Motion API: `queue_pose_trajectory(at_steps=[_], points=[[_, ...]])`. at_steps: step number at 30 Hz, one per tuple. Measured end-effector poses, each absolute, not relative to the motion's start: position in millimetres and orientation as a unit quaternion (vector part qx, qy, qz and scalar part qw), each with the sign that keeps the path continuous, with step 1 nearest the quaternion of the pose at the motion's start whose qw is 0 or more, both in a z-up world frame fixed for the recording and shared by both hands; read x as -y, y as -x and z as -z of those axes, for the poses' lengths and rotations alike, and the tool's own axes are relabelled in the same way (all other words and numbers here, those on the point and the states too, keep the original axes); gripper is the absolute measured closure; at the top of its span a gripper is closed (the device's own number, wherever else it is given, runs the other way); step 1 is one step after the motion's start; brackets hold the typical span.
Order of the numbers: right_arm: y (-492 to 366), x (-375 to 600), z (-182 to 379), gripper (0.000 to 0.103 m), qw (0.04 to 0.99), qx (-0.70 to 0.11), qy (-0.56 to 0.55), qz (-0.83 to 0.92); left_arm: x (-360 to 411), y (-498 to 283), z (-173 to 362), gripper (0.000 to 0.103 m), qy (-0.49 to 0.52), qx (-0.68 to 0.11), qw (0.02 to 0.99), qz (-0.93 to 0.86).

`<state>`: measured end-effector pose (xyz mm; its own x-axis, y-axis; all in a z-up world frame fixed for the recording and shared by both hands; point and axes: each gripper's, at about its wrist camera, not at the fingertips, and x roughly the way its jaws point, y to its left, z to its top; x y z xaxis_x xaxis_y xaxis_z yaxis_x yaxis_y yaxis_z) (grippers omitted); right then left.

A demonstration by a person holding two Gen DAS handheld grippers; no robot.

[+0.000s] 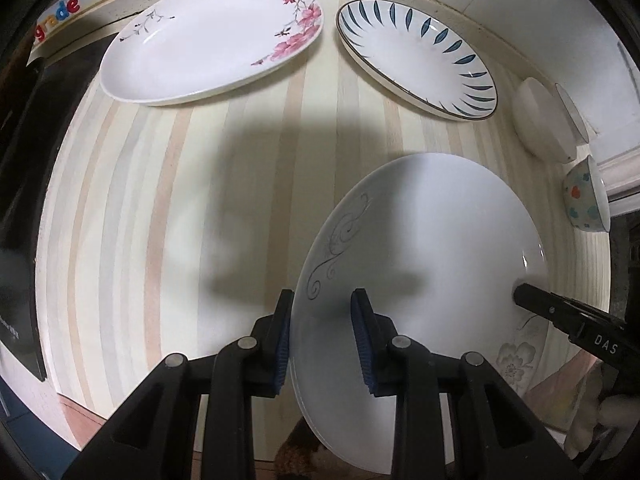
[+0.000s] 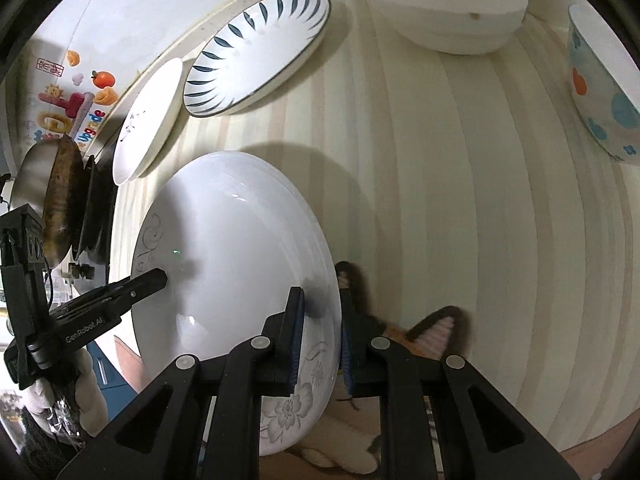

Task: Organize plates and bowls
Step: 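Lift the swirl plate with both tools and carry it over the pink-flower plate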

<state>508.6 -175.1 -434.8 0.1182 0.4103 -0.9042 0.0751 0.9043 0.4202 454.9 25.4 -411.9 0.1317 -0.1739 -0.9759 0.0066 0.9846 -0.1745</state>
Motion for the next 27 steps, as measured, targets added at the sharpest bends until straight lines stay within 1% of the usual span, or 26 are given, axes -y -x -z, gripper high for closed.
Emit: queue_pose_trajectory(at_steps=[10,15,21,24,27], points=[[-513,178,444,0.085,0.717,-0.659,-0.183,-0.135,-26,-453,415,0.076,0.07,-0.655,0.752,0.031],[-513,176,443,0.085,0.718,-0.661,-0.176,-0.128,-30,-445,421,0.074,0.073,-0.662,0.745,0.034],[-510,172,441,0.084,0.72,-0.663,-0.176,-0.111,-33,-449,421,0.074,0.059,-0.669,0.739,0.052],[-512,179,436,0.084,0.707,-0.677,-0.183,-0.095,-44,-451,403,0.074,0.051,-0.654,0.753,0.045],[-516,196,409,0.083,0.722,-0.661,-0.193,-0.072,-72,-462,378,0.074,0.071,-0.631,0.772,0.024]])
